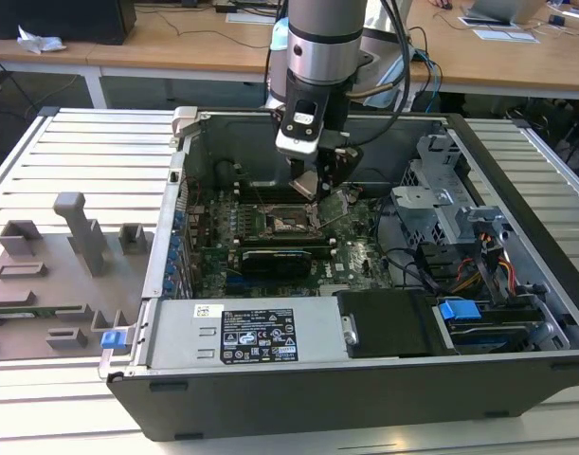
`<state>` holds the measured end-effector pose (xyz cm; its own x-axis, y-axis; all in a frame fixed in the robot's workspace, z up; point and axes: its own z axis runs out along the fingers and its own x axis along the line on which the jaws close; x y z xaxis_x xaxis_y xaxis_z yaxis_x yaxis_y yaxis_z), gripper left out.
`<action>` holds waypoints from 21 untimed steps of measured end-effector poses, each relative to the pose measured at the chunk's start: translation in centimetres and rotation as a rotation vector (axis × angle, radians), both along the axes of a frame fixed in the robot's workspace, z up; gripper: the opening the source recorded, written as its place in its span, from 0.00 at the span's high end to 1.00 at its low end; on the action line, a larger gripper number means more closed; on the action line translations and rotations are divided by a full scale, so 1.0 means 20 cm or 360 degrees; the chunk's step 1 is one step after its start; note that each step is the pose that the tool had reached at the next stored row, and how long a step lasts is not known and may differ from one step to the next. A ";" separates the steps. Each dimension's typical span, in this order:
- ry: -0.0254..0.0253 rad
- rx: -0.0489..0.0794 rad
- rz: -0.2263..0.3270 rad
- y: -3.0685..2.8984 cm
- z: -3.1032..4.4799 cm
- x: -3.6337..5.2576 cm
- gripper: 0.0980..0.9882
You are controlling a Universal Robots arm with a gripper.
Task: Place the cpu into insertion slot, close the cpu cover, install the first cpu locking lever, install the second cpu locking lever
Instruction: 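Place the cpu into insertion slot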
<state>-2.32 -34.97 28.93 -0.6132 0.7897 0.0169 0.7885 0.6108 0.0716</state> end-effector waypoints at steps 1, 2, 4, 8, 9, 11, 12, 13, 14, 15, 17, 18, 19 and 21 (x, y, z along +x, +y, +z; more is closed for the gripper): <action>0.00000 0.0000 -0.0023 0.000 0.000 0.000 0.50; 0.00001 0.0000 -0.0045 0.000 -0.001 0.000 0.50; 0.00000 0.0000 -0.0100 0.000 -0.002 0.000 0.50; 0.00001 -0.0001 -0.0163 0.000 -0.003 0.000 0.50; 0.00001 -0.0001 -0.0176 0.000 -0.003 0.000 0.50; 0.00000 -0.0002 -0.0239 0.000 -0.004 0.000 0.50; 0.00000 -0.0002 -0.0253 0.000 -0.004 0.000 0.50; 0.00000 -0.0002 -0.0272 0.000 -0.004 0.000 0.50; 0.00000 -0.0002 -0.0304 0.000 -0.004 0.000 0.50; 0.00001 -0.0002 -0.0328 0.000 -0.005 0.000 0.50; 0.00000 -0.0002 -0.0363 0.000 -0.005 0.000 0.50; 0.00001 -0.0002 -0.0379 0.000 -0.005 0.000 0.50; 0.00000 -0.0002 -0.0397 0.000 -0.006 0.000 0.50; 0.00002 -0.0003 -0.0425 0.000 -0.006 0.000 0.50</action>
